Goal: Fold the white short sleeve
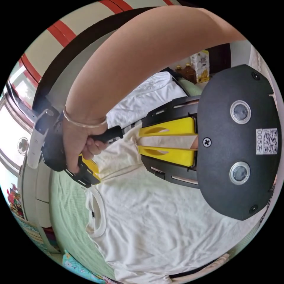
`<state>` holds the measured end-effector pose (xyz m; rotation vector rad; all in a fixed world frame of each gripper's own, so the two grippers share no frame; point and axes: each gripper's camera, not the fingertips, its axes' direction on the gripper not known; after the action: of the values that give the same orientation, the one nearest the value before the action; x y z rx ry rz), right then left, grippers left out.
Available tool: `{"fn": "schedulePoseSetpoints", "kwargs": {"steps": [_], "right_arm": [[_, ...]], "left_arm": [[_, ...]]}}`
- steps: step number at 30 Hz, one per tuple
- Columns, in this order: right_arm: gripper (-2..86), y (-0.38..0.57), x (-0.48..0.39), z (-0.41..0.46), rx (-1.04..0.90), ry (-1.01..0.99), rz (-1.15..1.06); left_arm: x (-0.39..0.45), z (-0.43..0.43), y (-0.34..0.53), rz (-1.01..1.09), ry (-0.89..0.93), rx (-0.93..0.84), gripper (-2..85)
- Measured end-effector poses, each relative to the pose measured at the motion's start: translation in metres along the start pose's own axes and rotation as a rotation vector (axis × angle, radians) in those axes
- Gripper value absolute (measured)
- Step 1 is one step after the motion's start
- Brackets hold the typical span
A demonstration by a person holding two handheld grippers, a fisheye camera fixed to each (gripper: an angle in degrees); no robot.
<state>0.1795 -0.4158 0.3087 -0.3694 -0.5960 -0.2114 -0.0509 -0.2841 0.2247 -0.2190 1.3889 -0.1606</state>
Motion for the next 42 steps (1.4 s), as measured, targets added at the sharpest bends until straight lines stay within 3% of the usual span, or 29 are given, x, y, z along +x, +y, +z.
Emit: {"fn": "schedulePoseSetpoints", "kwargs": {"steps": [6, 18, 20, 25, 32, 39, 42], "right_arm": [[7.6, 0.019, 0.007, -0.051, 0.211, -0.065, -0.059], [1.2, 0.102, -0.021, -0.004, 0.126, 0.108, -0.16], [-0.5, 0.102, -0.024, 0.012, 0.02, 0.149, -0.175], [0.0, 0.095, -0.033, -0.023, 0.082, 0.053, -0.18], [8.6, 0.04, -0.165, -0.094, 0.325, -0.136, -0.443], [10.8, -0.048, -0.305, -0.081, 0.28, -0.246, -0.532], [10.9, -0.078, -0.349, -0.06, 0.238, -0.171, -0.514]], "left_arm": [[-0.033, -0.029, -0.001, -0.014, 0.01, 0.023, 7.6], [-0.072, -0.099, -0.002, -0.013, -0.101, 0.115, 7.0], [-0.099, -0.131, 0.001, -0.059, -0.15, 0.166, 7.1], [-0.181, -0.222, 0.027, -0.248, -0.321, 0.304, 8.6], [-0.273, -0.333, 0.095, -0.49, -0.454, 0.428, 10.4], [-0.313, -0.356, 0.116, -0.502, -0.406, 0.396, 10.8], [-0.335, -0.356, 0.108, -0.495, -0.392, 0.339, 11.3]]}}
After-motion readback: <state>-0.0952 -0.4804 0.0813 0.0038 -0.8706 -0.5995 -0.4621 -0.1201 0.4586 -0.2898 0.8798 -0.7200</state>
